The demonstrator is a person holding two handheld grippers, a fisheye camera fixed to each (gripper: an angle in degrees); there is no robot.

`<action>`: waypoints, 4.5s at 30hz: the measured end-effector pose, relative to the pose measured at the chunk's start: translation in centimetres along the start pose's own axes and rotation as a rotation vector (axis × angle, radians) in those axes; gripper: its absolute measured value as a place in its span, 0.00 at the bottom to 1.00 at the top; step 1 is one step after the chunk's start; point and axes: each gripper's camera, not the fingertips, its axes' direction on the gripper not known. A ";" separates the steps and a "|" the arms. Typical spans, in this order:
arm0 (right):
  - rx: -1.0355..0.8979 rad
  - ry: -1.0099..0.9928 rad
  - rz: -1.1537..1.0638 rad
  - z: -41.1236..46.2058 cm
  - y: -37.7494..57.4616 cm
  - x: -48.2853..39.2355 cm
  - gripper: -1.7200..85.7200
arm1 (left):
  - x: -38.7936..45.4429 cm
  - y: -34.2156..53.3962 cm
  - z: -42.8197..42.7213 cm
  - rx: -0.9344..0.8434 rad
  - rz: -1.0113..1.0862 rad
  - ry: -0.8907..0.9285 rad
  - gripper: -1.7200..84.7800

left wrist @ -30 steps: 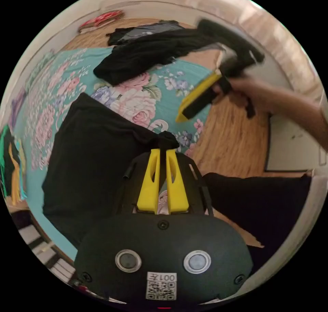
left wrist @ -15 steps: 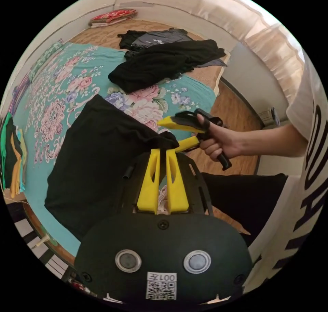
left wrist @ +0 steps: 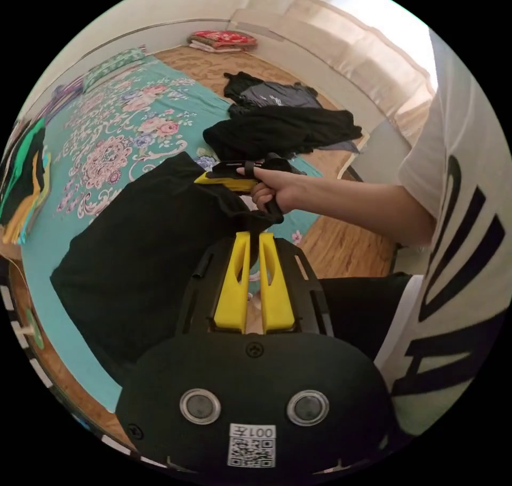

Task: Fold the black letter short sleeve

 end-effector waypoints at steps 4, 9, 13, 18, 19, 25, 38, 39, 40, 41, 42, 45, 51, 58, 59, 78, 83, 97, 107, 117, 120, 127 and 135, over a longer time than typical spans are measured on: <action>-0.051 0.038 -0.087 2.9 0.3 -3.4 0.14 | -5.8 2.6 -1.2 0.103 -0.124 0.122 0.00; -0.112 0.079 -0.220 10.4 1.6 -9.0 0.12 | -14.4 6.6 -4.1 0.283 -0.207 0.228 0.00; -0.323 0.185 -0.505 24.2 4.0 -16.0 0.10 | -24.5 13.0 -9.2 0.484 -0.380 0.313 0.00; -0.809 0.372 -0.735 46.0 8.9 -17.4 0.07 | -37.0 24.3 -10.7 0.577 -0.721 0.368 0.00; -0.903 0.486 -0.755 50.4 10.0 -15.9 0.06 | -39.7 27.3 -9.6 0.538 -0.789 0.358 0.00; -0.881 0.748 -0.897 55.1 16.3 -15.2 0.07 | -49.6 38.4 -1.4 0.444 -1.088 0.563 0.01; -0.655 1.282 -0.807 50.2 42.5 -9.2 0.11 | -59.4 42.8 2.2 0.482 -1.294 0.703 0.10; -0.633 1.291 -0.813 50.7 43.1 -9.1 0.11 | -59.8 42.5 2.0 0.454 -1.291 0.681 0.11; -0.590 1.322 -0.822 51.7 44.2 -8.7 0.09 | -60.6 41.8 1.6 0.399 -1.274 0.618 0.12; -0.554 1.350 -0.811 52.7 44.9 -8.2 0.06 | -61.5 40.9 0.9 0.357 -1.241 0.543 0.12; -0.543 1.358 -0.795 53.2 45.2 -7.8 0.05 | -61.9 40.4 0.6 0.341 -1.224 0.508 0.12; -0.489 1.418 -0.751 54.4 47.6 -7.8 0.04 | -64.3 38.5 -0.1 0.312 -1.162 0.443 0.05; -0.484 1.461 -1.000 52.0 57.1 -9.8 0.04 | -66.8 41.8 2.5 0.371 -1.351 0.551 0.01; -0.441 1.391 -0.977 50.7 61.4 -7.0 0.06 | -67.4 45.3 4.2 0.592 -1.451 0.729 0.04; -0.434 1.414 -1.001 50.9 62.3 -7.0 0.06 | -67.4 45.4 3.7 0.581 -1.435 0.714 0.06; -0.263 1.313 -1.275 46.0 72.0 -14.1 0.04 | -60.0 44.3 4.0 0.848 -1.407 1.190 0.21; -0.315 1.191 -1.340 44.5 71.9 -19.1 0.04 | -58.1 44.2 2.9 1.144 -1.496 1.317 0.19; -0.178 0.928 -1.387 36.7 57.2 -35.5 0.03 | -61.9 32.6 -19.9 0.974 -1.114 1.045 0.03; 0.008 0.836 -1.569 33.5 54.2 -48.7 0.04 | -57.9 24.5 -38.0 0.932 -0.714 0.814 0.03; -0.423 1.128 -1.020 28.2 52.7 -29.6 0.04 | -47.0 41.7 -27.7 0.454 -1.279 0.866 0.02; -0.477 1.087 -0.942 25.5 53.7 -29.4 0.04 | -42.8 45.2 -30.4 0.500 -1.323 0.928 0.02; -0.482 0.798 -0.828 20.6 51.5 -39.2 0.04 | -38.0 43.0 -46.1 0.497 -1.106 0.960 0.02; -0.418 0.296 -0.979 18.0 48.2 -59.7 0.04 | -35.5 34.1 -69.5 0.373 -0.688 0.958 0.02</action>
